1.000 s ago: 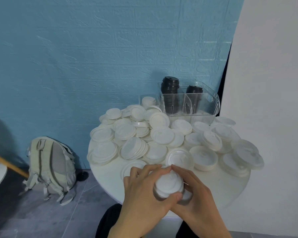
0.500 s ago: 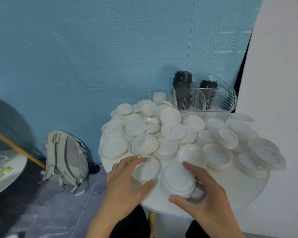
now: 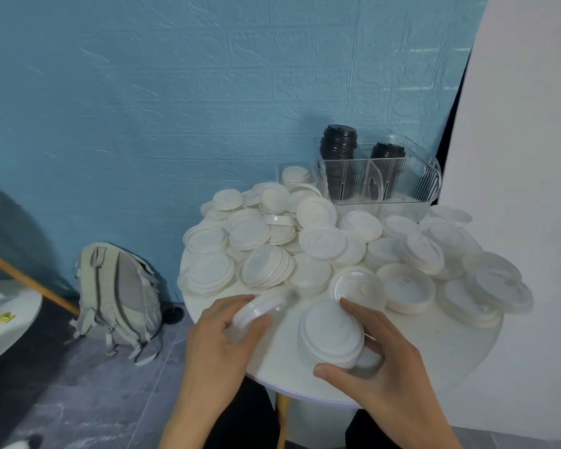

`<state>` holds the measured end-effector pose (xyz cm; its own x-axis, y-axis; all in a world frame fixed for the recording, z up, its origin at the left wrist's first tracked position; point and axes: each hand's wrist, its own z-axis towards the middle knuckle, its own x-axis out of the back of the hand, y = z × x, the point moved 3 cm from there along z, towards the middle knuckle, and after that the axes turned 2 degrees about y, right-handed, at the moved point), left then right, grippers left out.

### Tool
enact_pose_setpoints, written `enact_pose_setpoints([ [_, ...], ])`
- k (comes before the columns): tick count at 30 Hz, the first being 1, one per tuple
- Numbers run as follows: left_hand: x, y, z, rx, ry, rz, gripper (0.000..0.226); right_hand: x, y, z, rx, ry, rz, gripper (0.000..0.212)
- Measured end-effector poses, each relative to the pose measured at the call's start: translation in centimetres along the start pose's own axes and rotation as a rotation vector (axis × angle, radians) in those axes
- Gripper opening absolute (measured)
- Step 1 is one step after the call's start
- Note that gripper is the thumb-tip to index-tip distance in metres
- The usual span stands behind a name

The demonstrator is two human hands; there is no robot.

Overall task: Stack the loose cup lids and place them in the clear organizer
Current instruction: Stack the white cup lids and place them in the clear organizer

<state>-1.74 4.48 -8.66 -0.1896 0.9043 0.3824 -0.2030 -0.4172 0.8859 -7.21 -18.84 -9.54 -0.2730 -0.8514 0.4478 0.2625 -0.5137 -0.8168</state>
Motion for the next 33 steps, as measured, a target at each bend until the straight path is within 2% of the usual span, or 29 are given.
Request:
enact_pose_setpoints([
  [3, 0.4, 2.9, -0.3, 0.016, -0.069, -0.198, 0.021, 0.0, 0.0, 0.1, 0.001, -0.001, -0.006, 0.087],
  [8, -1.8, 5.8, -0.6, 0.075, -0.278, -0.434, 0.050, 0.1, -0.2, 0.1, 0.006, -0.006, -0.003, 0.085],
  [10, -3.2, 6.1, -0.9, 0.047, -0.318, -0.352, 0.052, 0.1, -0.3, 0.1, -0.002, -0.004, 0.010, 0.082],
  [15, -4.5, 5.4, -0.7, 0.023, -0.279, -0.166, 0.052, 0.0, -0.2, 0.0, -0.040, -0.005, 0.042, 0.083],
  [19, -4.8, 4.5, -0.8, 0.026, -0.257, -0.078, 0.069, -0.2, 0.2, -0.2, -0.080, -0.004, 0.104, 0.102],
  [23, -5.1, 4.4, -0.9, 0.072, -0.271, -0.115, 0.056, -0.2, 0.5, -0.2, -0.082, -0.017, 0.120, 0.118],
  [26, -5.2, 4.3, -1.2, 0.066, -0.284, -0.128, 0.046, -0.2, 0.3, -0.2, -0.042, -0.013, 0.077, 0.113],
  [29, -5.3, 4.3, -1.4, 0.059, -0.289, -0.126, 0.040, -0.2, 0.3, -0.1, -0.009, 0.007, 0.018, 0.100],
  [33, -5.5, 4.4, -1.6, 0.013, -0.244, -0.089, 0.038, -0.2, 0.4, 0.0, 0.009, 0.030, -0.018, 0.098],
])
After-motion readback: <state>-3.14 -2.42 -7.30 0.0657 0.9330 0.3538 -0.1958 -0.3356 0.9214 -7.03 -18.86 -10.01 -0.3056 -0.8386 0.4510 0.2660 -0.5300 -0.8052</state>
